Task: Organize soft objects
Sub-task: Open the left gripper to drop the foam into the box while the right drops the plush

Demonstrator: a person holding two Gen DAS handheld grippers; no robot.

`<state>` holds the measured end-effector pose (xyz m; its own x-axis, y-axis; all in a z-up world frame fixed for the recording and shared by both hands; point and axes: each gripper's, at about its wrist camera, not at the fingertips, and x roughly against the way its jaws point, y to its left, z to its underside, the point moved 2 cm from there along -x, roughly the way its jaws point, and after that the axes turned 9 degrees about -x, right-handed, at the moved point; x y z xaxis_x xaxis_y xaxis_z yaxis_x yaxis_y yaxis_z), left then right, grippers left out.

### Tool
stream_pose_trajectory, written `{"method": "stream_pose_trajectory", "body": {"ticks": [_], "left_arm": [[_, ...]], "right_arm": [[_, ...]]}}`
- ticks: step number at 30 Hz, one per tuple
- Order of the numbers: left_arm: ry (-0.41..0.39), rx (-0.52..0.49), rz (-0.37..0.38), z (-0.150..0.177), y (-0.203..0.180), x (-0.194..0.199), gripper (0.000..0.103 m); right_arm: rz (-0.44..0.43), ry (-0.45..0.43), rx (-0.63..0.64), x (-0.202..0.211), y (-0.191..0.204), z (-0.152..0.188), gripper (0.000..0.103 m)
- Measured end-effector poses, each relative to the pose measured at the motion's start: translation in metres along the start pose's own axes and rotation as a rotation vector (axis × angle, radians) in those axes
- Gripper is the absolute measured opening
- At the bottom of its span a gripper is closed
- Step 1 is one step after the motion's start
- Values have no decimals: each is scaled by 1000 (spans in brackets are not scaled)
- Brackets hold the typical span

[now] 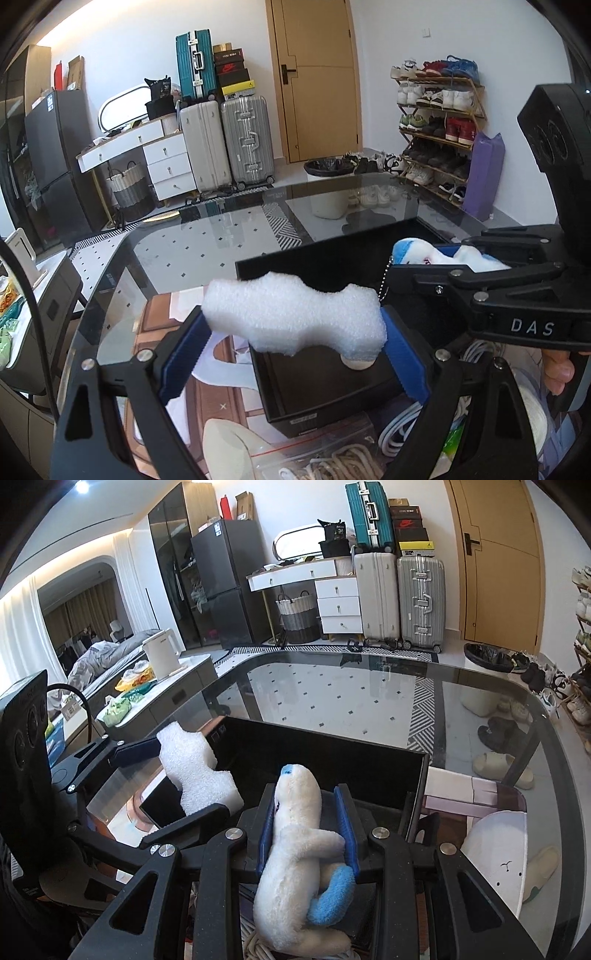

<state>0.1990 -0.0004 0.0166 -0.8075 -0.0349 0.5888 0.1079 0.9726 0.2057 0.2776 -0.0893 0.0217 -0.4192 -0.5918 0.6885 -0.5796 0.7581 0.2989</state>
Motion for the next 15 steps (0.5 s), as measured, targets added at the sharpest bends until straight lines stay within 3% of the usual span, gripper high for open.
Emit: {"method": "stream_pose_trajectory", "body": {"ticks": [15], "left_arm": [[3, -8, 43, 6, 6, 6, 92]], "right_arm": [[90, 57, 53, -4, 11, 20, 30]]}}
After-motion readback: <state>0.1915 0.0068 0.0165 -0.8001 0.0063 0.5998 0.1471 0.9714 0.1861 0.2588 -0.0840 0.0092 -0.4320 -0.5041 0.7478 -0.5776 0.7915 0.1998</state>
